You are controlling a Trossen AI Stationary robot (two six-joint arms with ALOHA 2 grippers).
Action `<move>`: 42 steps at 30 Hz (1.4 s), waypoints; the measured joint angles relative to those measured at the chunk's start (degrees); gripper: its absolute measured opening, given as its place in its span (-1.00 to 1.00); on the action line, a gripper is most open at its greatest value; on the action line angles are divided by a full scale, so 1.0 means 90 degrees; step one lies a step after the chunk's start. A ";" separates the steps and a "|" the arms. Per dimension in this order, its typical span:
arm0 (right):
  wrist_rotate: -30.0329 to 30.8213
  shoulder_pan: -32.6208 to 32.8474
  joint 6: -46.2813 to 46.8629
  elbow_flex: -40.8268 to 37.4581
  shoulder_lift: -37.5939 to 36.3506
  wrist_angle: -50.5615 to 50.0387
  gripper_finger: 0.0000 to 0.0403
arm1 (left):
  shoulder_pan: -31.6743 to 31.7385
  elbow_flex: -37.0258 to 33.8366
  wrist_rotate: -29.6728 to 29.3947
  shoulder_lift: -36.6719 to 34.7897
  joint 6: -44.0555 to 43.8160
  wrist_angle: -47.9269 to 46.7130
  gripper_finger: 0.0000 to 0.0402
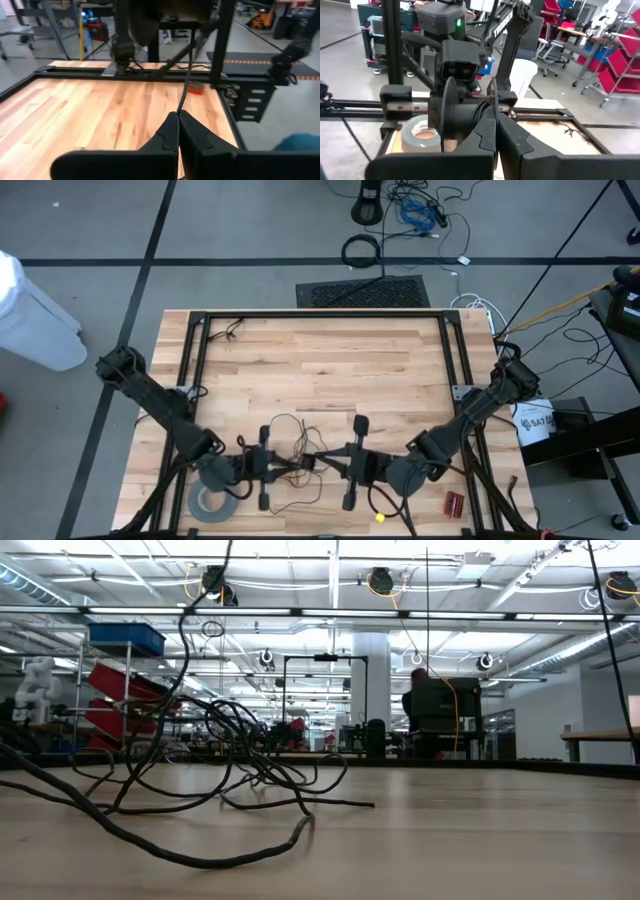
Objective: Coil cords
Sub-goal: Coil the black wire onto the spool
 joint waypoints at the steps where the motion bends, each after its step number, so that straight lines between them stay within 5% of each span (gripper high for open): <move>1: -0.0002 0.0035 0.0041 0.0000 0.0000 -0.0027 -1.00 | -0.0070 -0.0001 -0.0012 0.0000 -0.0021 -0.0041 -0.97; 14: 0.0005 0.0285 0.0183 0.0000 0.0002 -0.0171 -1.00 | -0.0533 -0.0001 -0.0475 0.0000 -0.0326 -0.0239 -0.41; 28: 0.0032 0.0257 0.0102 -0.0002 -0.0073 -0.0194 -1.00 | 0.0067 0.0001 -0.0356 0.1084 -0.0299 0.0935 -0.38; 42: 0.0032 0.0361 -0.0290 -0.0002 -0.0276 -0.0223 -1.00 | -0.0087 0.0001 -0.0339 0.1209 -0.0564 0.1001 -0.38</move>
